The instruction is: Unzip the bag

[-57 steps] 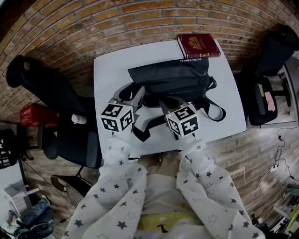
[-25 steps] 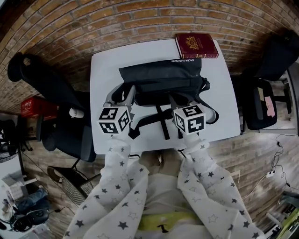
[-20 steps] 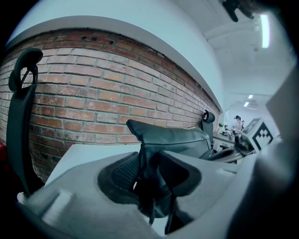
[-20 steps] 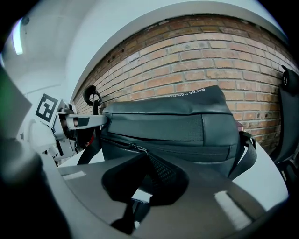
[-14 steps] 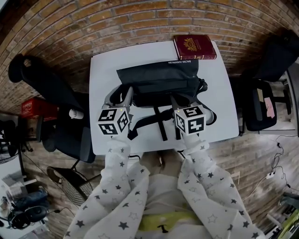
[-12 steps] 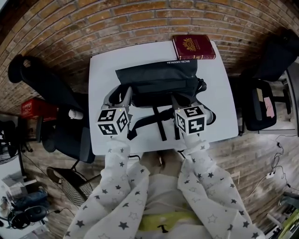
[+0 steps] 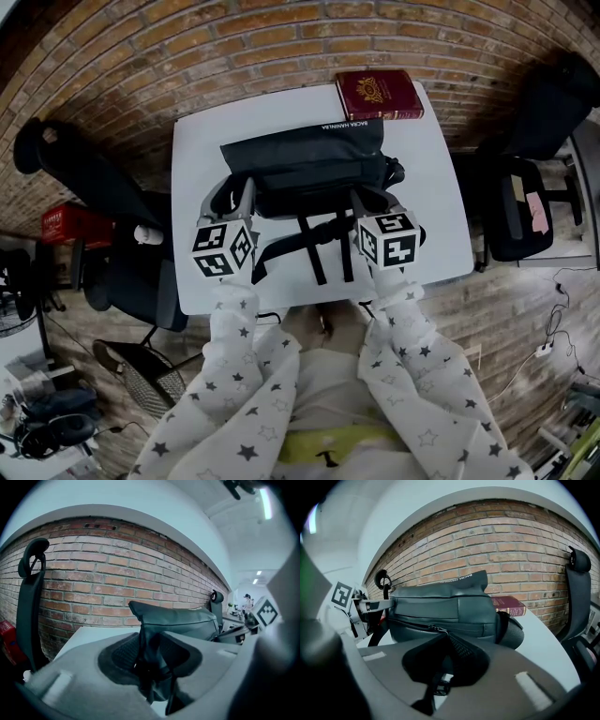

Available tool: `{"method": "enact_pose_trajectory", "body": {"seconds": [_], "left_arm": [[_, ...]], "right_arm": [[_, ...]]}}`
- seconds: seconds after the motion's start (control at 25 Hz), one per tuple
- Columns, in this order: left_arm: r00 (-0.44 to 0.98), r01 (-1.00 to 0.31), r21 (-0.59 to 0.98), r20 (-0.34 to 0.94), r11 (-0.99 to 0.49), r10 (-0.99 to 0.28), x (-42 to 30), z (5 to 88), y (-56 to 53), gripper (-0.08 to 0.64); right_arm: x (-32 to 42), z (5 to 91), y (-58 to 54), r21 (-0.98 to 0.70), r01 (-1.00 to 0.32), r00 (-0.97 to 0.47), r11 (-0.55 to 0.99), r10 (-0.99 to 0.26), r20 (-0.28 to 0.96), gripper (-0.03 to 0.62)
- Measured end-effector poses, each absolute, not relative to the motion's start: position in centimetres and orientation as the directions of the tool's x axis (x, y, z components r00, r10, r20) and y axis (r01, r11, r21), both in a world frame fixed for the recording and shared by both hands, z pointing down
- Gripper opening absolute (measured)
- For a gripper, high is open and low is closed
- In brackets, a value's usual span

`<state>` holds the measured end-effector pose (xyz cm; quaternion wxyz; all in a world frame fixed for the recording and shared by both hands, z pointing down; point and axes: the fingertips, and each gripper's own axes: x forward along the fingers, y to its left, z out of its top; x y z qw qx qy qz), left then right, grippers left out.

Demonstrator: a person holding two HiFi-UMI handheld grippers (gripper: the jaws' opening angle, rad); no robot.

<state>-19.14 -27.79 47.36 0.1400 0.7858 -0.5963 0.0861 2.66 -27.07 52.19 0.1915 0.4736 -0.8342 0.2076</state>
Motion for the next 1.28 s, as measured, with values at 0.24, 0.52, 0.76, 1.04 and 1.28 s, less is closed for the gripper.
{"method": "enact_pose_trajectory", "body": {"seconds": [0.24,0.52,0.76,1.04,1.28], "left_arm": [[0.250,-0.967,0.113,0.295,-0.227,-0.922,-19.2,47.3,-27.8,0.135],[0.229,-0.972,0.113,0.292,-0.205,-0.929,-19.4,47.2,-27.8,0.135],[0.221,-0.974,0.111,0.295,-0.197,-0.930,-19.5,47.3,-27.7,0.135],[0.215,-0.976,0.108,0.295,-0.191,-0.931,-19.4,47.3,-27.6,0.135],[0.211,-0.976,0.108,0.294,-0.187,-0.932,-19.5,47.3,-27.7,0.136]], "right_arm": [[4.3,52.1,-27.3,-0.163,-0.882,-0.458,0.442,-0.727,0.511,0.018],[6.1,51.9,-27.4,-0.163,-0.901,-0.425,0.402,-0.747,0.511,0.018],[7.4,51.9,-27.5,-0.164,-0.912,-0.405,0.376,-0.760,0.508,0.018],[8.0,51.8,-27.5,-0.157,-0.919,-0.390,0.363,-0.769,0.507,0.018],[9.7,51.9,-27.7,-0.166,-0.935,-0.354,0.314,-0.784,0.510,0.018]]}}
